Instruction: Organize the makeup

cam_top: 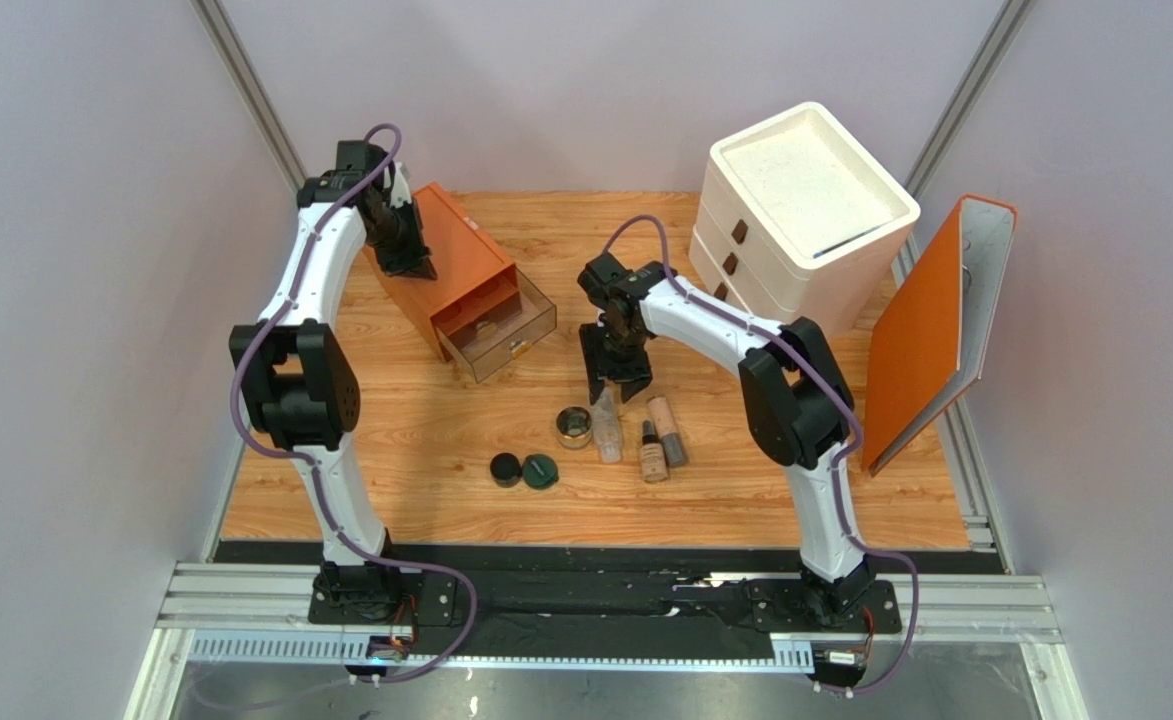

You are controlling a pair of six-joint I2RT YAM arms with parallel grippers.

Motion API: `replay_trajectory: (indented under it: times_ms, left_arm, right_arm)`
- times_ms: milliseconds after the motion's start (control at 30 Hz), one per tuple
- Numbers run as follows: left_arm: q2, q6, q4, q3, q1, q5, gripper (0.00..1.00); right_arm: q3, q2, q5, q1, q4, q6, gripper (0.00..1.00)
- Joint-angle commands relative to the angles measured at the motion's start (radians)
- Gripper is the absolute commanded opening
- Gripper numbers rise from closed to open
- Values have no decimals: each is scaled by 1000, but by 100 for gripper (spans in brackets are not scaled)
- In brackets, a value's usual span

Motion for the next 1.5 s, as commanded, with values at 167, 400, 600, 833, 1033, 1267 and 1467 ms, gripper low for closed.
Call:
replay_trajectory:
  times_ms: [167,400,600,833,1033,1267,1467]
  left_arm:
    - [55,39,-82,14,7,-41,0]
    - [56,36,-88,24,6,-35,0]
    - [47,30,-81,11,7,-31,0]
    - [44,31,-79,11,7,-32,0]
    - [41,30,-79,11,6,-40,0]
    - [42,28,-74,6,6,-38,0]
    - [42,28,-74,9,7,-43,0]
  right_arm:
    - [26,112,18,9,-10,-16,49]
    - [61,38,118,6,-33,-24,0]
    - [174,-49,100,-9,-38,-28,0]
    - [333,-84,-124,-23,93,101,0]
    - [268,-103,-255,-23,486,362,0]
    - [545,106,-279,-1,500,424,0]
    - [572,167,-233,31,459,438,0]
